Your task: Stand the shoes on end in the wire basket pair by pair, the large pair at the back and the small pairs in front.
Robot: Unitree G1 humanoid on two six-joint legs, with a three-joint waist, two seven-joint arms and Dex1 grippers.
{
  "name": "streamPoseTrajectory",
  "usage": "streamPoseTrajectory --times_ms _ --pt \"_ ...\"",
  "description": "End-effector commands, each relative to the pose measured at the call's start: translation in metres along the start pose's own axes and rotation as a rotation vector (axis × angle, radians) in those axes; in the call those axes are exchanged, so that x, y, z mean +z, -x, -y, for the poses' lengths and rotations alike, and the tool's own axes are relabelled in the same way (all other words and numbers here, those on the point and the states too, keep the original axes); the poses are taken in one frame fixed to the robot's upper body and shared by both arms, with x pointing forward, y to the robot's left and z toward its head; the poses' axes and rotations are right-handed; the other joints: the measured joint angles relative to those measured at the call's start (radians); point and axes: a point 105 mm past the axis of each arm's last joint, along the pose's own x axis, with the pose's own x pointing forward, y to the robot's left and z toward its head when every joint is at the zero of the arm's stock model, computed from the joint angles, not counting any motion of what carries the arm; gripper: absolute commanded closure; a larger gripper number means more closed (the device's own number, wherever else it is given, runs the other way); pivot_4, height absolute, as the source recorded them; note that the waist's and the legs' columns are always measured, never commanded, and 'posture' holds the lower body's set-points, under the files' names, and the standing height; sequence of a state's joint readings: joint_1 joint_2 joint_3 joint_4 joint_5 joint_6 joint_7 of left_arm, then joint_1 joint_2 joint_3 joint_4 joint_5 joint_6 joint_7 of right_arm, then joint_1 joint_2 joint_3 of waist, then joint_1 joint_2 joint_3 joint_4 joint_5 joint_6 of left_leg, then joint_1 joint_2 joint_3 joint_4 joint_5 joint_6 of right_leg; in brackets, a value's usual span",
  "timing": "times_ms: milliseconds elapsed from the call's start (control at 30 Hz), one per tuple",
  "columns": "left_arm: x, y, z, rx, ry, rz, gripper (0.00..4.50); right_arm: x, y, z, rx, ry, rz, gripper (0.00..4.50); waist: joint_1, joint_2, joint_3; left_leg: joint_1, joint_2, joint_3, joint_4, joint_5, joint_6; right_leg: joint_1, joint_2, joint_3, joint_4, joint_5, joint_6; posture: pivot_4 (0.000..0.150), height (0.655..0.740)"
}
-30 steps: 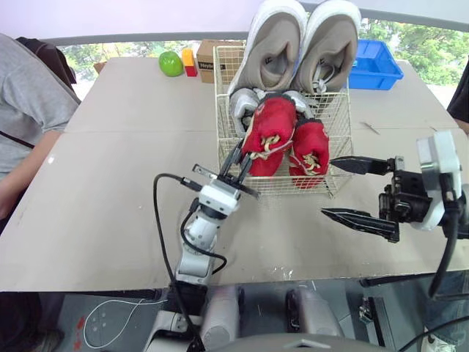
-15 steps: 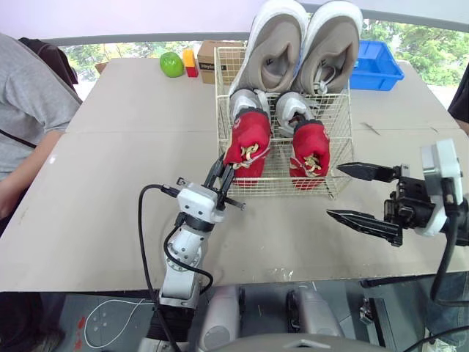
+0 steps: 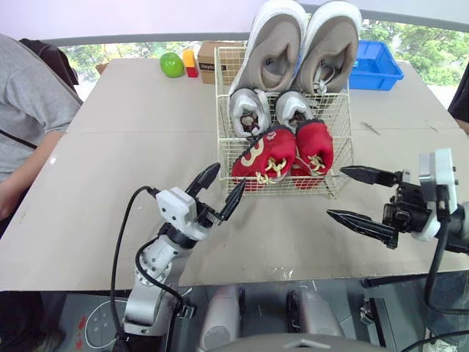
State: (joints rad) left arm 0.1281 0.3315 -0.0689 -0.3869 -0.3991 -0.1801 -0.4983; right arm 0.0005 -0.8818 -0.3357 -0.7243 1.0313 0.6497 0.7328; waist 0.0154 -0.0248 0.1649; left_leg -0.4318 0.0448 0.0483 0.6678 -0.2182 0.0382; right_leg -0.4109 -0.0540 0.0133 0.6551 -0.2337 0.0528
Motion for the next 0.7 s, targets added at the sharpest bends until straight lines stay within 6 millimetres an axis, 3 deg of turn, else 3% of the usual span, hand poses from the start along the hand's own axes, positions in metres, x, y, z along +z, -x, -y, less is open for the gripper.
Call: streamPoseTrajectory --times_ms 33,200,433,600,700 --pt "0.02 -0.003 -0.001 -0.018 -0.009 0.034 0.95 0.011 -0.001 -0.002 -0.01 0.046 0.032 0.0 0.0 0.0 0.0 0.0 0.0 0.0 0.0 0.0 0.0 0.0 0.0 0.0 0.0 0.0 0.0 0.15 0.74" --pt "0.026 -0.005 0.008 -0.146 -0.09 -0.033 0.95 0.008 0.0 0.004 -0.033 0.042 0.023 0.0 -0.001 0.0 0.0 0.0 0.0 0.0 -0.001 0.0 0.0 0.0 0.0 0.0 -0.001 0.0 0.0 0.15 0.74" --pt "0.047 -0.046 0.013 -0.228 -0.242 -0.055 0.95 0.012 -0.008 -0.002 -0.017 0.041 0.035 0.0 0.0 0.0 0.001 -0.001 0.0 0.0 -0.001 0.0 0.0 0.0 0.0 0.001 -0.002 0.0 0.0 0.15 0.74" --pt "0.048 -0.063 0.026 -0.302 -0.302 -0.111 0.95 0.016 -0.01 -0.006 -0.017 0.044 0.039 0.0 -0.002 -0.001 0.001 -0.001 -0.004 0.0 -0.003 0.0 0.0 -0.001 0.002 0.001 -0.003 0.0 0.0 0.15 0.74" --pt "0.046 -0.071 0.024 -0.324 -0.326 -0.17 0.95 0.016 -0.007 -0.003 -0.027 0.043 0.033 0.0 0.0 -0.002 0.002 -0.001 -0.004 -0.001 -0.003 0.0 0.0 -0.001 0.002 0.0 -0.003 0.0 0.0 0.15 0.74"
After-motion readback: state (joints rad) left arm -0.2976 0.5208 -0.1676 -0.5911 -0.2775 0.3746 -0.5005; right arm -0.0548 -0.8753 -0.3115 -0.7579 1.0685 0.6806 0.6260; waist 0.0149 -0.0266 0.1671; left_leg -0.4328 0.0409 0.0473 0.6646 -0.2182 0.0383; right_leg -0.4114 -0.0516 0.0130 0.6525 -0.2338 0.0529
